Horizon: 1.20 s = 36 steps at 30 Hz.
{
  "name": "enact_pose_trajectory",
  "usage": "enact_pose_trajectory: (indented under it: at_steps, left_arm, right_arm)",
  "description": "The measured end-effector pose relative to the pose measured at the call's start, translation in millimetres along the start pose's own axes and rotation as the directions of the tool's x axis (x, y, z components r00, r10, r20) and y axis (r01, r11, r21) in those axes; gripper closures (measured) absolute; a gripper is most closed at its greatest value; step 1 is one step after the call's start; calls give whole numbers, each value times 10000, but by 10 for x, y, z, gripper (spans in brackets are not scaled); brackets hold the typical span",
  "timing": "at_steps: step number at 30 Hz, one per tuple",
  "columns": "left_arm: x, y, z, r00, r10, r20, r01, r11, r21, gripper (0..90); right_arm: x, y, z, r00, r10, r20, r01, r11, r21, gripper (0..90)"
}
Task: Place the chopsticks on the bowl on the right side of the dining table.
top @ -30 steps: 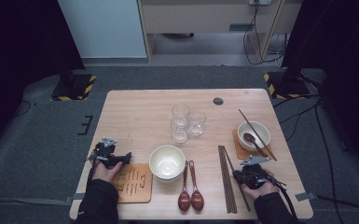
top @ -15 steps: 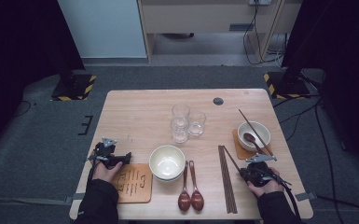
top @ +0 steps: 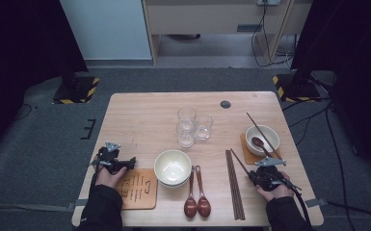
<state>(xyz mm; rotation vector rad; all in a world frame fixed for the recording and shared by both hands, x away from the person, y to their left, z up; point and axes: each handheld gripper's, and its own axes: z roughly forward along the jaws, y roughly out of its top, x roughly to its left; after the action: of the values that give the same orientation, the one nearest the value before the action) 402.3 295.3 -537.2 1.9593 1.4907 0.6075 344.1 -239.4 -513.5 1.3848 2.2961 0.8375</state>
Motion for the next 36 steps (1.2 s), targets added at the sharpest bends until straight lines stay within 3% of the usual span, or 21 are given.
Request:
enact_pose_trajectory:
  at_steps: [12,36]
  left_arm:
    - [0,0,0,10000,-1,0,1,10000,-1,0]
    - [0,0,0,10000,-1,-1,1,10000,-1,0]
  right_arm:
    - [-2,-114,-154,9998,161,-69,-163,9993,-348,796]
    - [14,-171,-120,10000,62,4,-62,9995,318,845]
